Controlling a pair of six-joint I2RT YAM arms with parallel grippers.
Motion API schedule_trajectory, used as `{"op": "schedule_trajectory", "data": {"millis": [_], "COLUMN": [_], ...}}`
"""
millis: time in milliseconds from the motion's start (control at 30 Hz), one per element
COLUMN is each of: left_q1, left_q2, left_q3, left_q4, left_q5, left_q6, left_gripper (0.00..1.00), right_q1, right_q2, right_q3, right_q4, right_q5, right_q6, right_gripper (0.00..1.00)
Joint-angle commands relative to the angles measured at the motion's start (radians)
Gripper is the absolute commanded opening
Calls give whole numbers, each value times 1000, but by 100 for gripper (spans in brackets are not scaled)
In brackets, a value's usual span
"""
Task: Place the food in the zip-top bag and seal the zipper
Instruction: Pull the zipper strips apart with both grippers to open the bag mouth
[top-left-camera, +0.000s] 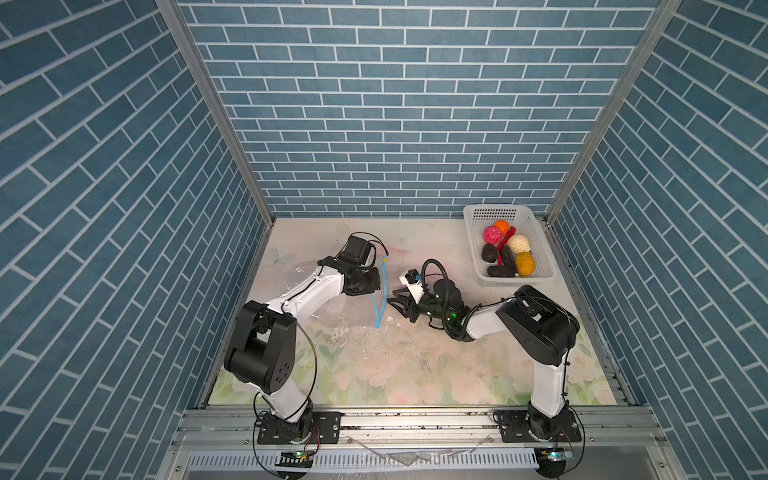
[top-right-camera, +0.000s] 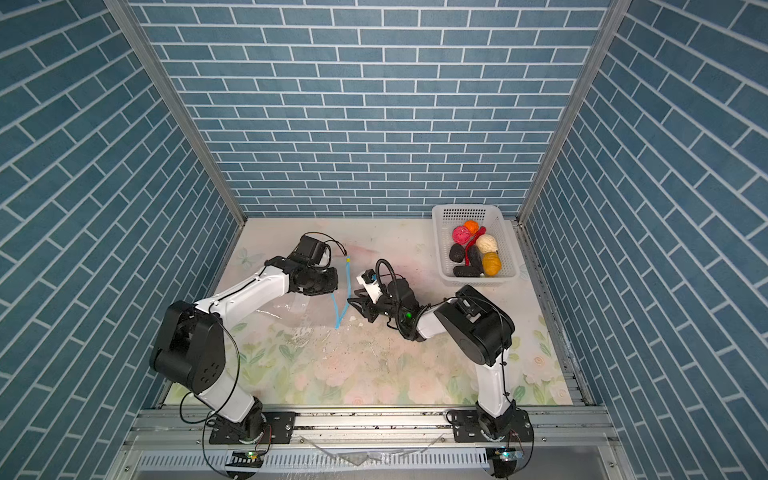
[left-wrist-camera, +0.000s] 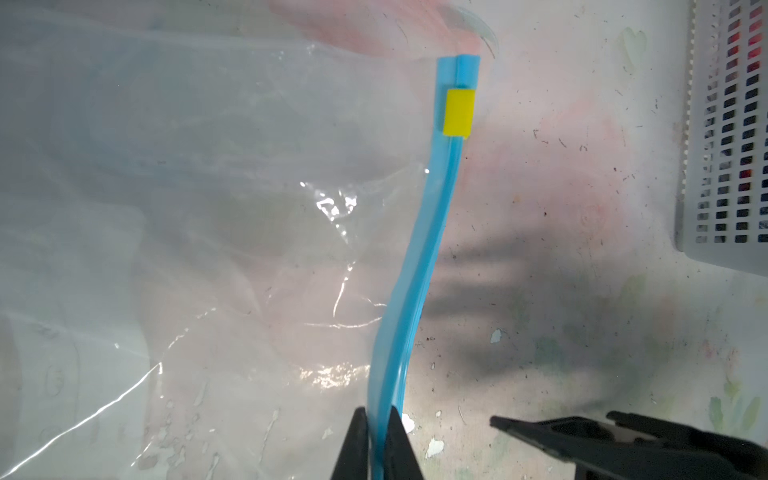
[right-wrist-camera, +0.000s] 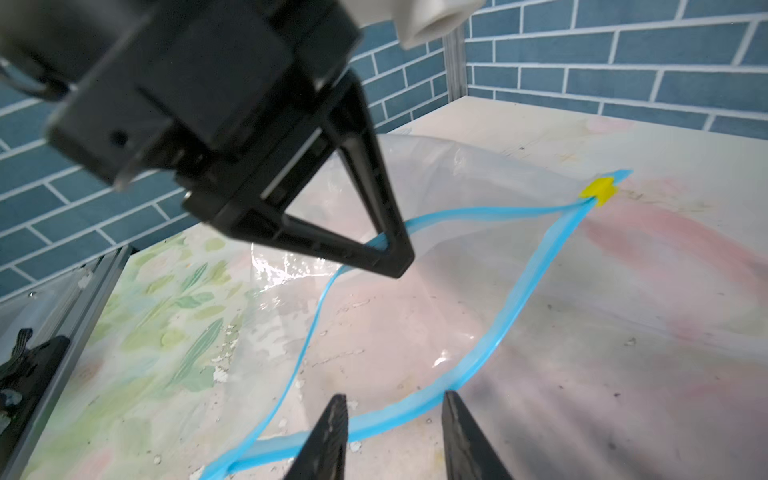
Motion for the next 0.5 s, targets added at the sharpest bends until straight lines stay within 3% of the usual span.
{"op": "schedule_trajectory", "data": {"millis": [0,467], "left_q1": [-5,-27], "left_q2": [-16,-81], "left_q3": [29,49], "left_q4": [-27,-52], "left_q5": [31,55], "left_q6": [-7,-27], "left_gripper": [9,9], "right_q1": [-19,-29], "right_q2": [-13,74], "right_q3": [73,286], "right_q4": [-128,-391], "right_q5": [-2,16], "right_q6": [59,75], "right_gripper": [39,54]}}
